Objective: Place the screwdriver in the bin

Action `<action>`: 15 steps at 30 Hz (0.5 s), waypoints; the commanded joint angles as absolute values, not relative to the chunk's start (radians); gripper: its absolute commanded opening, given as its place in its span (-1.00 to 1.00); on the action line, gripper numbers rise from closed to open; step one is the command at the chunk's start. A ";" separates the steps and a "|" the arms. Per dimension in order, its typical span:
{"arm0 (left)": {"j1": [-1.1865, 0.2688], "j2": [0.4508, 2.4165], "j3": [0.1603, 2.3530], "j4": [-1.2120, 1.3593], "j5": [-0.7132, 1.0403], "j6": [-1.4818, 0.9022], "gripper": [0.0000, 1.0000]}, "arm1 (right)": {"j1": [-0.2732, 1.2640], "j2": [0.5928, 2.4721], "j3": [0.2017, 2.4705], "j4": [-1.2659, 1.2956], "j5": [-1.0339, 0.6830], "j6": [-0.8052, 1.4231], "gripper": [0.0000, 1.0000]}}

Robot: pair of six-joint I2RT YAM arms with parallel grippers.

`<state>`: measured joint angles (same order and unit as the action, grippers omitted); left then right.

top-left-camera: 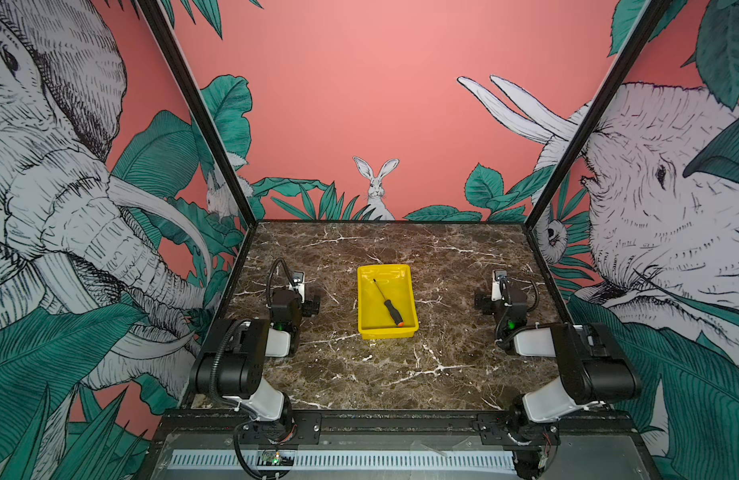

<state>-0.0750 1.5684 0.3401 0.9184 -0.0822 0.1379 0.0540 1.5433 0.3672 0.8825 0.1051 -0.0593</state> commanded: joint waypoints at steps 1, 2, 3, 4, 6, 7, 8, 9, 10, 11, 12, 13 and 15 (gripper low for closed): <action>-0.069 1.553 0.361 0.973 -0.141 0.110 0.99 | 0.047 1.550 0.381 0.933 0.054 -0.038 0.99; -0.069 1.560 0.359 0.988 -0.169 0.101 0.99 | 0.046 1.549 0.388 0.913 0.071 -0.029 0.99; -0.070 1.559 0.365 0.971 -0.207 0.087 0.99 | 0.043 1.552 0.395 0.907 0.081 -0.019 0.99; -0.069 1.554 0.386 0.924 -0.240 0.071 0.99 | 0.039 1.551 0.398 0.895 0.077 -0.016 0.98; -0.071 1.547 0.388 0.907 -0.238 0.072 0.99 | 0.036 1.551 0.396 0.897 0.074 -0.014 0.98; -0.071 1.555 0.387 0.924 -0.237 0.075 0.99 | 0.037 1.551 0.397 0.898 0.074 -0.015 0.98; -0.070 1.555 0.386 0.928 -0.237 0.076 0.99 | 0.036 1.551 0.396 0.898 0.075 -0.014 0.99; -0.071 1.552 0.387 0.918 -0.237 0.073 0.99 | 0.037 1.551 0.398 0.898 0.075 -0.014 0.98; -0.070 1.547 0.389 0.902 -0.237 0.071 0.99 | 0.036 1.551 0.397 0.899 0.075 -0.014 0.99; -0.070 1.546 0.388 0.905 -0.237 0.071 0.99 | 0.036 1.551 0.395 0.904 0.079 -0.014 0.98; -0.071 1.549 0.387 0.913 -0.237 0.072 0.99 | 0.038 1.551 0.394 0.908 0.085 -0.015 0.98; -0.071 1.549 0.387 0.913 -0.237 0.072 0.99 | 0.038 1.551 0.394 0.908 0.085 -0.015 0.98; -0.071 1.547 0.388 0.907 -0.237 0.072 0.99 | 0.038 1.551 0.394 0.907 0.084 -0.015 0.98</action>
<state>-0.0750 1.5688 0.3763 0.9169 -0.2218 0.0845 0.0391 1.5436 0.3817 0.8749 0.0883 -0.0261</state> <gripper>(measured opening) 0.996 0.992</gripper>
